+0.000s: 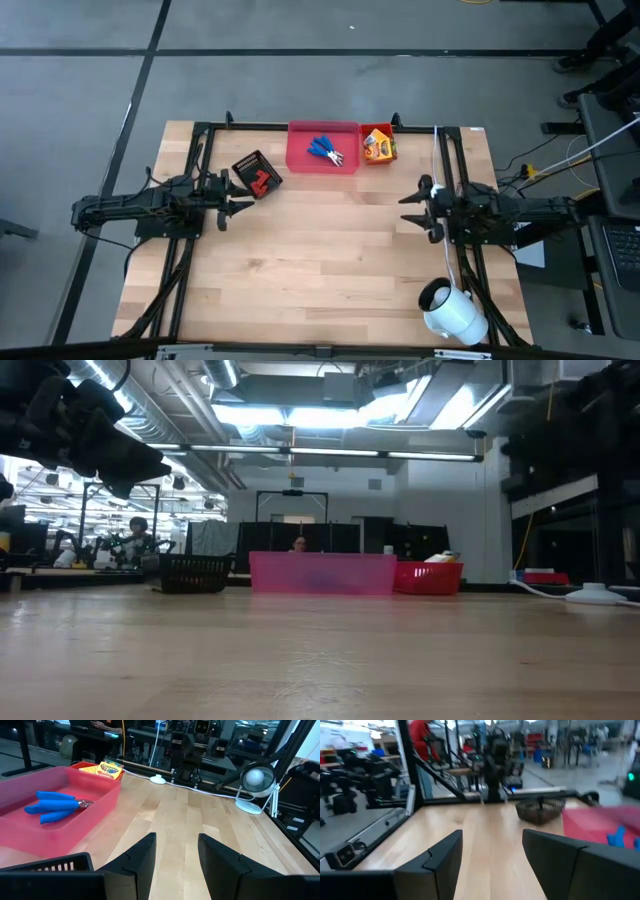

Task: Pick & Place School Supplies
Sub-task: Return to Home Position

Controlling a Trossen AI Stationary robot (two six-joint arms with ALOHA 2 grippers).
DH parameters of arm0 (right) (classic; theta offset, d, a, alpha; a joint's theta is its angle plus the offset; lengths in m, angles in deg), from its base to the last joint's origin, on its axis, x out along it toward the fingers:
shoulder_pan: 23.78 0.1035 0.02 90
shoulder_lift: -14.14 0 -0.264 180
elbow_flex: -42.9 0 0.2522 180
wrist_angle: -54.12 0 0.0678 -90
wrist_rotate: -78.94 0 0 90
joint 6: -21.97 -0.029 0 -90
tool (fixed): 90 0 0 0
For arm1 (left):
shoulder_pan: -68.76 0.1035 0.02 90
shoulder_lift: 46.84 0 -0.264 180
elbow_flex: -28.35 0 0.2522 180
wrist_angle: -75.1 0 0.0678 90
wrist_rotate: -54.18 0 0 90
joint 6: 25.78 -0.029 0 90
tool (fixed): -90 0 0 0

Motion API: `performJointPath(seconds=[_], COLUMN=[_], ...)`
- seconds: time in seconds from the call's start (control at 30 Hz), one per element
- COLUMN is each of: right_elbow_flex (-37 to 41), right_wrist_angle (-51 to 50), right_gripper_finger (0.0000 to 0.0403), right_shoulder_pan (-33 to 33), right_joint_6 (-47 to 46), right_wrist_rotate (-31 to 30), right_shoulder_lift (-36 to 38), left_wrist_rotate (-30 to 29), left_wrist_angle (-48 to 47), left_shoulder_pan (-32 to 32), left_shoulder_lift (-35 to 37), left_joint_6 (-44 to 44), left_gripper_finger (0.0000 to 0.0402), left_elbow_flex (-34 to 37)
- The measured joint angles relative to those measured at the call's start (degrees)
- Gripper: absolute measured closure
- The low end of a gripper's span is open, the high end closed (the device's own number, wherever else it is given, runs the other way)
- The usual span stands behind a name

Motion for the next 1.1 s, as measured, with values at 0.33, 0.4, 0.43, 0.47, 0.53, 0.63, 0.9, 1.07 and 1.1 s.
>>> performJointPath(seconds=[0.33, 0.4, 0.43, 0.47, 0.53, 0.63, 0.9, 1.07, 1.1], right_elbow_flex=[-0.07, -0.05, -0.09, -0.09, -0.09, -0.09, -0.09, -0.09, -0.09], right_wrist_angle=[-3.68, -3.19, -3.12, -3.35, -3.33, -3.3, -3.28, -3.28, -3.28], right_gripper_finger=[0.0191, 0.0191, 0.0191, 0.0191, 0.0191, 0.0191, 0.0191, 0.0191, 0.0191], right_shoulder_pan=[0.28, 0.28, 0.28, 0.28, 0.28, 0.28, 0.28, 0.28, 0.28], right_joint_6=[-2.93, -2.8, -2.8, -2.8, -2.78, -2.78, -2.78, -2.76, -2.76], right_wrist_rotate=[-8.43, -8.44, -8.43, -8.44, -8.44, -8.44, -8.44, -8.44, -8.44], right_shoulder_lift=[4.32, 4.35, 4.35, 4.34, 4.34, 4.34, 4.34, 4.34, 4.34], left_wrist_rotate=[0.01, 0.0, 0.02, 0.01, 0.0, 0.0, 0.02, 0.02, 0.02], left_wrist_angle=[0.0, 0.0, 0.0, 0.0, 0.0, 0.0, 0.0, 0.0, 0.0], left_shoulder_pan=[0.0, 0.0, 0.0, 0.0, 0.0, 0.0, 0.0, 0.0, 0.0], left_shoulder_lift=[0.0, 0.0, 0.0, 0.0, 0.0, 0.0, 0.0, 0.0, 0.0], left_joint_6=[0.01, 0.01, 0.03, 0.01, -0.01, -0.01, 0.0, 0.0, 0.02], left_gripper_finger=[0.0258, 0.0258, 0.0258, 0.0258, 0.0258, 0.0258, 0.0258, 0.0258, 0.0258], left_elbow_flex=[0.0, 0.0, 0.0, 0.0, 0.0, 0.0, 0.0, 0.0, 0.0])
